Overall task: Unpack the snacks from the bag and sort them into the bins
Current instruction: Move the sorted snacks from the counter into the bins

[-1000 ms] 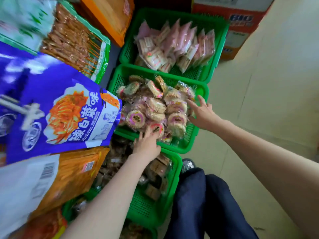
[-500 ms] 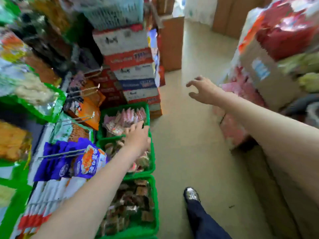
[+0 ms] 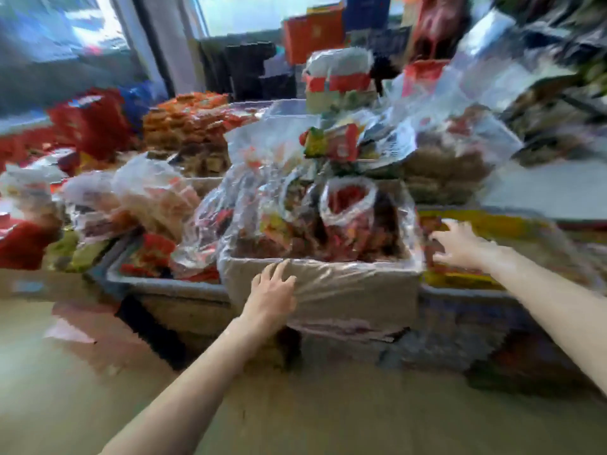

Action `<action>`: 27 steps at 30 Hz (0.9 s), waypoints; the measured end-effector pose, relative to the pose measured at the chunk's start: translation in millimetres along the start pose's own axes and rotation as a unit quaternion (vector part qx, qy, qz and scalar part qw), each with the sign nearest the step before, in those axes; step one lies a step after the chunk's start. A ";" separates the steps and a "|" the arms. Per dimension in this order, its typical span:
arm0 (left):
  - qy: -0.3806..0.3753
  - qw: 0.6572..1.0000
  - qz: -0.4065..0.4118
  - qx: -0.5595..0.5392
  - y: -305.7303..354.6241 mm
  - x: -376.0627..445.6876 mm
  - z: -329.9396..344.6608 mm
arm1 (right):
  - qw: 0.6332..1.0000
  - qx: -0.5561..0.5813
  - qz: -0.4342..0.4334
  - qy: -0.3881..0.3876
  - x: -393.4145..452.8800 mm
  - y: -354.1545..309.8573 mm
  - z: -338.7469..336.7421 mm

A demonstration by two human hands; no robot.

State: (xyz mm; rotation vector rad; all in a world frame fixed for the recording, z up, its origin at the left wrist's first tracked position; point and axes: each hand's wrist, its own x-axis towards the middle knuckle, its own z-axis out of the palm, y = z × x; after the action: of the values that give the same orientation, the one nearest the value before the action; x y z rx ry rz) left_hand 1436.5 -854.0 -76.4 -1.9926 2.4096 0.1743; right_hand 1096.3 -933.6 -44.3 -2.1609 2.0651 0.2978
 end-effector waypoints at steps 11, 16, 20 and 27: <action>0.034 0.982 0.179 -0.057 494.9 203.7 13.8 | 0.974 0.085 0.206 0.033 -122.3 474.6 47.5; 0.025 0.952 0.300 -0.053 650.4 247.7 22.2 | 0.976 0.103 0.192 -0.007 -103.0 587.6 49.8; -0.028 0.965 0.259 -0.033 725.3 324.8 38.7 | 0.981 0.095 0.170 -0.010 -59.1 655.2 42.4; -0.080 0.979 0.177 -0.064 849.1 443.3 57.4 | 0.980 0.088 0.174 -0.026 -16.6 801.0 23.8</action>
State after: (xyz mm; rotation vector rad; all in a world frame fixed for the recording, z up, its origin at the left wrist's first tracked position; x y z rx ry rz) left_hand 516.7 -1126.2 -101.0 -1.5018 2.6795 0.4854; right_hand 295.0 -951.6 -34.0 -1.6712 2.3343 0.1952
